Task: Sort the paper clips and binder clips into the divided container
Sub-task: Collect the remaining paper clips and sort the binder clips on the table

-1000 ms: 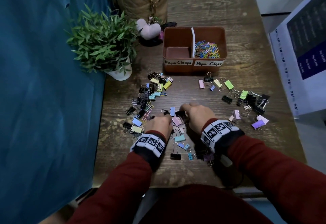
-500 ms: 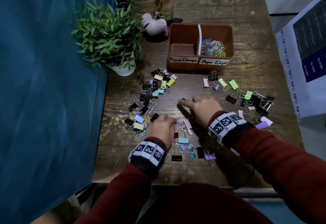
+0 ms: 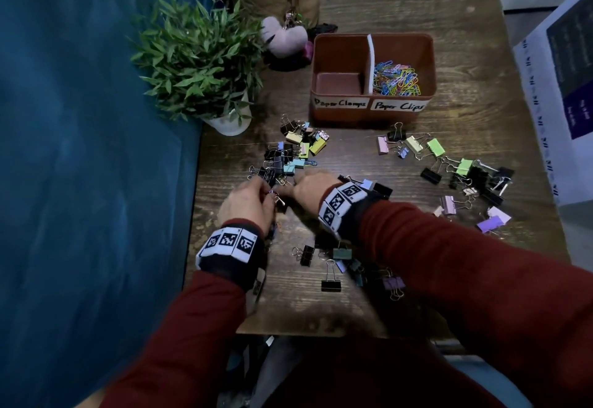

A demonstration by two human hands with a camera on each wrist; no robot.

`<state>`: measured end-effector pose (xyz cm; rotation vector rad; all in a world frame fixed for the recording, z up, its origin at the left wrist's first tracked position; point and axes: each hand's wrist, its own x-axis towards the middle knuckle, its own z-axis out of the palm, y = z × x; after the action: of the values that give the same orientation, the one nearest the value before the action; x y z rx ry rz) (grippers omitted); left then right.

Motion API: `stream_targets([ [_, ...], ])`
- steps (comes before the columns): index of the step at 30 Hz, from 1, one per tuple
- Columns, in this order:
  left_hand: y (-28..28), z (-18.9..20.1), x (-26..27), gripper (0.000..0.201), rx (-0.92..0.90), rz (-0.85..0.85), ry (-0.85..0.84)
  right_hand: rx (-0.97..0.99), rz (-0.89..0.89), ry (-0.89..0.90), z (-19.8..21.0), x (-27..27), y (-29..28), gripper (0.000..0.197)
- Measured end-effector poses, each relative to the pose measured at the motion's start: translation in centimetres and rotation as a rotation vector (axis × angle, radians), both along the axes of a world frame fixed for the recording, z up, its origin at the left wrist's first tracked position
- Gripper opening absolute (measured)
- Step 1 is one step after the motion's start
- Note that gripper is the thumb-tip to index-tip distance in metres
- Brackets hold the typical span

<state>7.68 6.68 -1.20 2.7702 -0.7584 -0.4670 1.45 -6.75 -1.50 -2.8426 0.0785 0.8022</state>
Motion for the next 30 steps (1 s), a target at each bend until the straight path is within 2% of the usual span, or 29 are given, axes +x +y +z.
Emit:
stream_targets([
  [5, 1.2, -1.8, -0.3, 0.025, -0.028, -0.043, 0.105, 0.009, 0.021, 0.057, 0.9, -2.9, -1.2, 0.071],
  [9, 0.9, -2.4, -0.5, 0.031, -0.075, -0.062, 0.131, -0.015, -0.011, 0.058, 1.2, -4.0, -2.2, 0.062],
  [15, 0.1, -1.3, 0.4, 0.025, -0.046, -0.029, 0.073, 0.133, -0.136, -0.056, 1.0, -0.6, 0.1, 0.053],
  [18, -0.4, -1.1, 1.5, 0.026, -0.020, -0.057, 0.051, 0.119, -0.146, -0.054, 0.4, 0.3, 0.6, 0.055],
  [25, -1.8, -1.2, 3.7, 0.018, -0.048, -0.103, 0.046, 0.056, -0.030, 0.035, 1.3, -2.4, -1.7, 0.066],
  [30, -2.0, -1.4, 4.1, 0.023, -0.055, -0.108, 0.026, 0.034, -0.150, 0.040, 2.0, -3.7, -3.9, 0.069],
])
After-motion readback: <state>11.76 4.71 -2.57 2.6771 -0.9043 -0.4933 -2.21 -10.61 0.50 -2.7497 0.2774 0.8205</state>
